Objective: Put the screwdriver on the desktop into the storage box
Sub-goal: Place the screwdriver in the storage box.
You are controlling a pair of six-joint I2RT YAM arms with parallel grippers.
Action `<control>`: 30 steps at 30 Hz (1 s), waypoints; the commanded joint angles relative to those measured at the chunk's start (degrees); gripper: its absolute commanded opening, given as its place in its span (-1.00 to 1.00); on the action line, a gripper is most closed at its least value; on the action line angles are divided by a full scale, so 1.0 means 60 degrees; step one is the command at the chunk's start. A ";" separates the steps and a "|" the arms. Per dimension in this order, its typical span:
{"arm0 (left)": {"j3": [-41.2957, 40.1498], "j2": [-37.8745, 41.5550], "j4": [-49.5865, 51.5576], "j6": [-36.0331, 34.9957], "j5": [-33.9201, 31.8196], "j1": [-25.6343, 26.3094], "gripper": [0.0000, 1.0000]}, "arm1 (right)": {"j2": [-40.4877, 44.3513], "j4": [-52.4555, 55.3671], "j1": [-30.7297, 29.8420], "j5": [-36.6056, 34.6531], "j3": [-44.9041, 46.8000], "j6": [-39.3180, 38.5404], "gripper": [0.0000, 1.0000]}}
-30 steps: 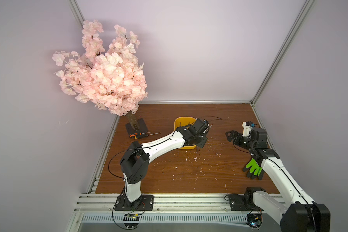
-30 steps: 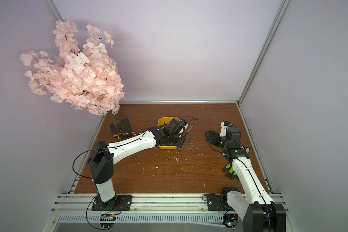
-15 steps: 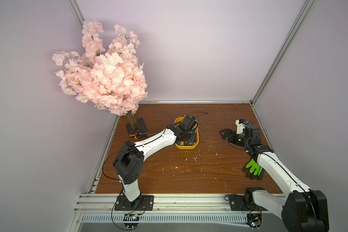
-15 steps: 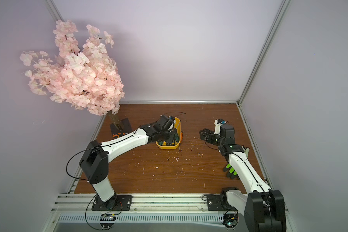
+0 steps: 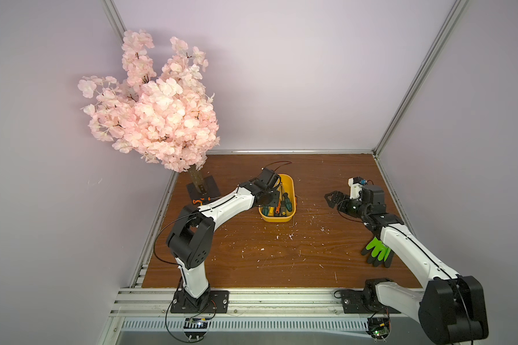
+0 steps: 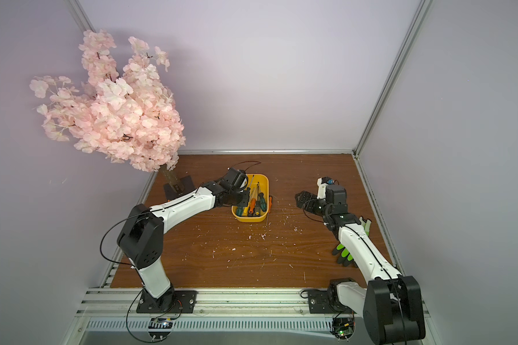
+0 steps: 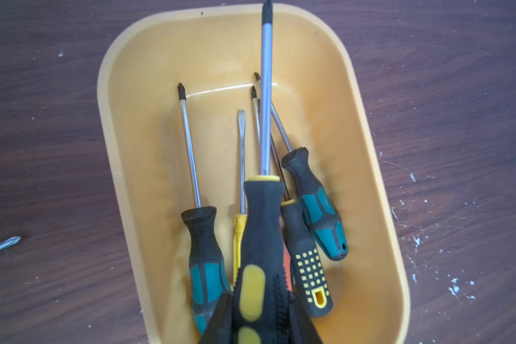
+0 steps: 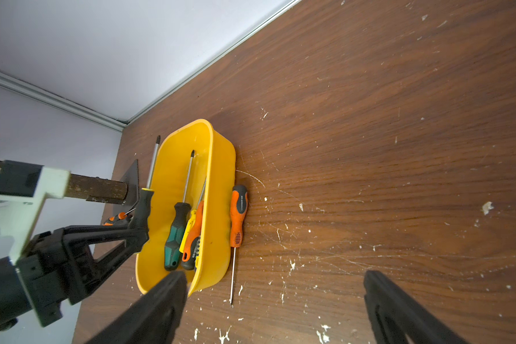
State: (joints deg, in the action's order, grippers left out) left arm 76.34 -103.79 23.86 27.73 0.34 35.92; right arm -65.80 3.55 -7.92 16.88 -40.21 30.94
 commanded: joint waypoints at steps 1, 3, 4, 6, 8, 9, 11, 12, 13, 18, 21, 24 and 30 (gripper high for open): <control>0.0261 -0.0386 0.0024 0.0068 -0.0022 -0.0113 -0.83 | -0.0019 -0.0301 -0.0060 0.0174 -0.0372 0.0030 0.98; 0.0354 -0.0588 0.0088 0.0052 -0.0043 -0.0122 -0.83 | -0.0063 -0.0313 -0.0067 0.0181 -0.0389 0.0036 0.98; 0.0380 -0.0659 0.0082 0.0052 -0.0013 -0.0110 -0.83 | -0.0078 -0.0317 -0.0057 0.0174 -0.0388 0.0029 0.98; 0.0416 -0.0787 0.0079 0.0039 -0.0020 -0.0106 -0.82 | -0.0104 -0.0330 -0.0057 0.0162 -0.0403 0.0018 0.98; 0.0432 -0.0881 0.0080 0.0027 -0.0029 -0.0113 -0.82 | -0.0121 -0.0327 -0.0056 0.0152 -0.0402 0.0000 0.98; 0.0446 -0.0934 0.0081 0.0014 -0.0055 -0.0114 -0.82 | -0.0117 -0.0316 -0.0061 0.0127 -0.0403 0.0000 0.98; 0.0446 -0.1015 0.0078 0.0008 -0.0060 -0.0114 -0.81 | -0.0144 -0.0314 -0.0057 0.0102 -0.0403 -0.0015 0.98; 0.0446 -0.1053 0.0089 -0.0014 -0.0081 -0.0114 -0.81 | -0.0162 -0.0322 -0.0064 0.0114 -0.0417 -0.0015 0.98; 0.0447 -0.1084 0.0093 -0.0007 -0.0071 -0.0113 -0.80 | -0.0175 -0.0327 -0.0065 0.0101 -0.0418 -0.0015 0.98; 0.0460 -0.1188 0.0111 -0.0051 -0.0107 -0.0105 -0.78 | -0.0250 -0.0380 -0.0058 0.0101 -0.0433 0.0000 0.98; 0.0468 -0.1232 0.0125 -0.0058 -0.0072 -0.0113 -0.74 | -0.0290 -0.0403 -0.0063 0.0101 -0.0433 0.0014 0.98; 0.0490 -0.1239 0.0121 -0.0053 -0.0056 -0.0104 -0.67 | -0.0320 -0.0430 -0.0056 0.0103 -0.0433 0.0029 0.98; 0.0534 -0.1195 0.0125 -0.0065 0.0049 -0.0113 -0.47 | -0.0327 -0.0419 -0.0057 0.0079 -0.0418 0.0058 0.99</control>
State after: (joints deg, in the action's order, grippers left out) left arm 77.80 -110.87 24.03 27.59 0.34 35.86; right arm -67.99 2.74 -7.92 16.84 -40.23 30.94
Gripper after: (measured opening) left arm 0.261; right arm 0.992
